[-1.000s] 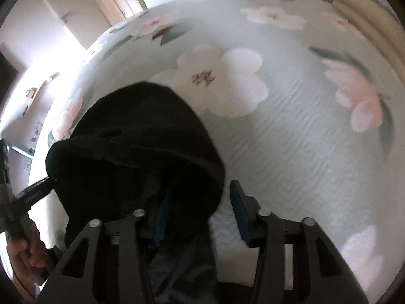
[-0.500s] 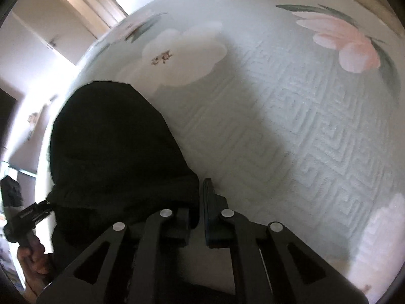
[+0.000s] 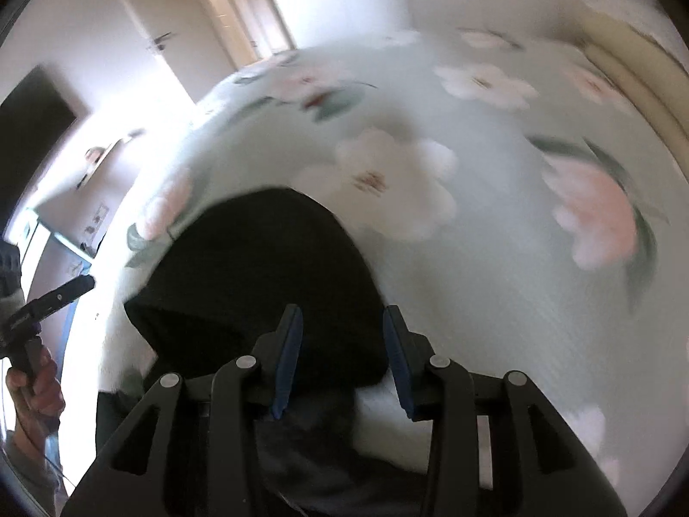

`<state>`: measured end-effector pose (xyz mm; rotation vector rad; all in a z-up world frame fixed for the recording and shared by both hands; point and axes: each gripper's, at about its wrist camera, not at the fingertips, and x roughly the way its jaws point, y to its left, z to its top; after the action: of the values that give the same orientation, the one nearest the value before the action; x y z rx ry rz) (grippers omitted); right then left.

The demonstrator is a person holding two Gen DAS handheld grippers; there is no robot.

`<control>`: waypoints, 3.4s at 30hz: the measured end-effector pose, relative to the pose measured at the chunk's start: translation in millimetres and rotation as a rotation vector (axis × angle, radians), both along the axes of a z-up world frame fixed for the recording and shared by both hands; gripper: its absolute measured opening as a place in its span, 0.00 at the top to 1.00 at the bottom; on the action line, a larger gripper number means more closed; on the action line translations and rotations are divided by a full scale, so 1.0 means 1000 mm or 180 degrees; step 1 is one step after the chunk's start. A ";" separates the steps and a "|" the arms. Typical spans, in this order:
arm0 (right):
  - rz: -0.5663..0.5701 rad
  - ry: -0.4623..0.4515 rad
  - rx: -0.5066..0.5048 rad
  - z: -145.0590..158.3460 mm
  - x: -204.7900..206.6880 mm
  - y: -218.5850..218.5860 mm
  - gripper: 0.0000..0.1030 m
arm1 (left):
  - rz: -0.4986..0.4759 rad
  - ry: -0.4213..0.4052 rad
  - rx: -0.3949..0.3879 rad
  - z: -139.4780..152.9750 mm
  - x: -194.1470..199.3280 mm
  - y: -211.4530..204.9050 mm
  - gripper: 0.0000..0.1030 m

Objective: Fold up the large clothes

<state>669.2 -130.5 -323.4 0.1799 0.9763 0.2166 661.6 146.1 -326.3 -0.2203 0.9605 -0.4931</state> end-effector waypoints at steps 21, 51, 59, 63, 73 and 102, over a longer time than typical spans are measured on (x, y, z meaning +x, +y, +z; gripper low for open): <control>0.0386 0.0486 0.0206 -0.034 0.002 -0.021 0.54 | -0.0165 0.0112 0.0311 -0.019 0.010 -0.012 0.40; 0.0604 0.0246 0.0915 -0.009 -0.015 -0.002 0.82 | -0.0224 -0.0149 -0.0072 0.032 -0.046 -0.004 0.82; 0.0637 -0.0593 0.0404 0.068 -0.187 0.030 0.82 | -0.0460 -0.0681 -0.0095 0.107 -0.211 0.009 0.82; 0.0566 -0.0670 0.0042 0.064 -0.265 0.036 0.81 | -0.0704 -0.0736 0.0270 0.100 -0.302 0.005 0.76; 0.0057 -0.0161 -0.0428 0.033 -0.343 -0.004 0.66 | -0.0048 0.0136 0.0829 0.016 -0.372 0.069 0.75; 0.0482 0.0891 -0.0226 -0.076 -0.351 0.102 0.39 | -0.0474 0.0579 0.0263 -0.051 -0.358 -0.024 0.56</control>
<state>318.5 -28.4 -399.5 0.0717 1.2760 0.3004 303.8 122.1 -377.5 -0.1207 1.1784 -0.5756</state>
